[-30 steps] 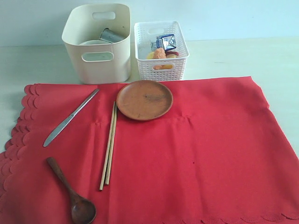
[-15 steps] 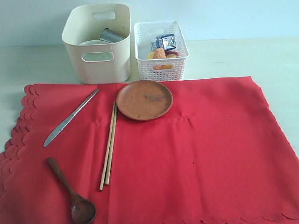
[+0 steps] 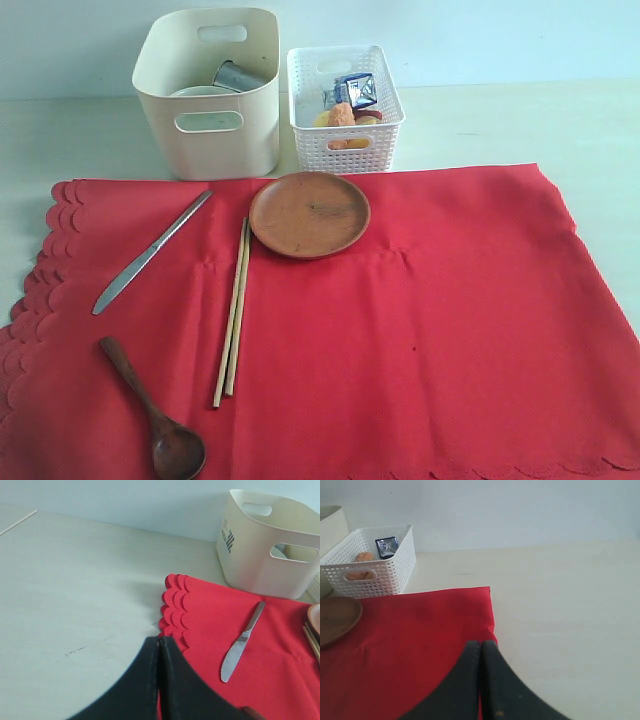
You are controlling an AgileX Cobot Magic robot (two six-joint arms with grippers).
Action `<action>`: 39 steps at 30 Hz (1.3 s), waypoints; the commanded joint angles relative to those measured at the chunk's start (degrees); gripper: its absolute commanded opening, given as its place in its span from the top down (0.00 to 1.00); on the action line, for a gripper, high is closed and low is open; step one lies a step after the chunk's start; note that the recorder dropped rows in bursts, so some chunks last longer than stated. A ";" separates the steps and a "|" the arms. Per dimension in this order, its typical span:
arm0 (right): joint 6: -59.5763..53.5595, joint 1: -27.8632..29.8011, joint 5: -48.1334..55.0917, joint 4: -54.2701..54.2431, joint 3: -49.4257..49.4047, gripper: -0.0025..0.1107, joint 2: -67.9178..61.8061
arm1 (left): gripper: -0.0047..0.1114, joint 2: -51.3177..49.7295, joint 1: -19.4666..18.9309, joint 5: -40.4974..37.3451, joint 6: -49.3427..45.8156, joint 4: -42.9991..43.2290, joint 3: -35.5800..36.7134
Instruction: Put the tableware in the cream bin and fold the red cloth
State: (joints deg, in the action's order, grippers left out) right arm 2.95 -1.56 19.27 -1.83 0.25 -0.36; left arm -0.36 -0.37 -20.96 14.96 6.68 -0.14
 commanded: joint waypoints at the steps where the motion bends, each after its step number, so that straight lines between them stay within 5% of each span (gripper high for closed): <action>1: 0.13 0.38 -0.59 0.33 -0.25 0.98 0.36 | 0.96 0.36 0.41 0.28 -0.16 0.29 0.14; 12: 0.13 0.38 -0.59 0.33 -0.25 0.98 0.36 | 0.96 -2.86 0.37 -0.13 -0.16 0.29 -3.66; 29: 0.13 0.38 -0.59 0.33 -0.25 0.98 0.36 | 0.96 -24.05 0.37 -0.21 -0.16 0.29 -24.51; 39: 0.13 0.38 -0.59 0.33 -0.25 0.98 0.36 | 0.96 -31.90 0.37 -0.21 -0.16 0.41 -29.75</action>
State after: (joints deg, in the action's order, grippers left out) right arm 3.17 -1.56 19.27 -1.83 0.25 -0.36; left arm -31.62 -0.37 -21.32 14.96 6.68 -29.26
